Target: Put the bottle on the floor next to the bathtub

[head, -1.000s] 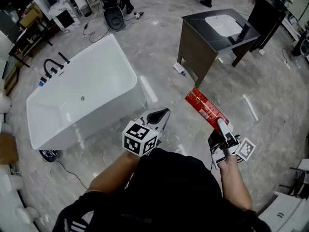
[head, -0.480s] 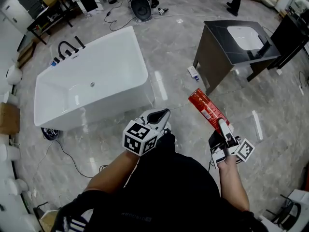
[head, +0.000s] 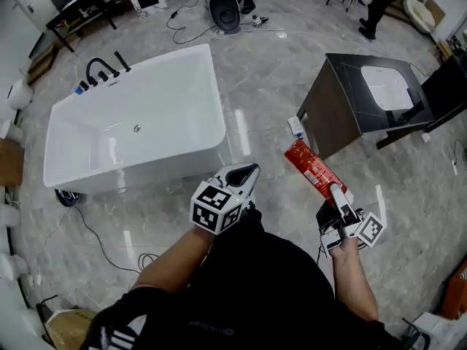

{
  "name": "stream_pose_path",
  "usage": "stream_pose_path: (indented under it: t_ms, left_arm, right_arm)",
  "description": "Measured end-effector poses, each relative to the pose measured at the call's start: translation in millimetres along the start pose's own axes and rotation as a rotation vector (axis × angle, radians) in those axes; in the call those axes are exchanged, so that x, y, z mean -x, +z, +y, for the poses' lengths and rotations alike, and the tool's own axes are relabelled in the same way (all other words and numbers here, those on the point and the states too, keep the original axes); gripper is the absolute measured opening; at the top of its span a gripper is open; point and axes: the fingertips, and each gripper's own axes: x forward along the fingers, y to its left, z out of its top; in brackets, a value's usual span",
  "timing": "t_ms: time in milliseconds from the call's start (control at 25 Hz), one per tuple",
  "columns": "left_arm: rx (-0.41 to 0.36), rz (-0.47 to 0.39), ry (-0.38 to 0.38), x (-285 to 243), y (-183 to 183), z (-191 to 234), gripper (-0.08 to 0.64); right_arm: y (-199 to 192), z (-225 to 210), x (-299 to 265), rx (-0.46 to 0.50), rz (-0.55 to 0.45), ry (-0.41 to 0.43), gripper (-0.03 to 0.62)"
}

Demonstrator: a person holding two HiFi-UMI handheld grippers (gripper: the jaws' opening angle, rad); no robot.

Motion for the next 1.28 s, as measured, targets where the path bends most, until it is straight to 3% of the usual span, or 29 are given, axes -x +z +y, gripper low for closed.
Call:
stream_pose_path:
  t_ms: [560,960,1280]
  left_arm:
    - [0.045,-0.007,0.093,-71.1,69.1,146.7,0.017]
    - [0.093,-0.022,0.18,-97.8,84.7,179.1,0.017]
    - [0.158,-0.046,0.34,-142.9,108.4,185.4,0.017]
  right_arm:
    - [74.3,-41.1,-187.3,0.017,0.129,-0.045,0.282]
    - [108.7,-69.3,-248.3,-0.014,0.233,-0.014,0.282]
    - [168.7,-102.2,-292.8,-0.005,0.376,0.036,0.282]
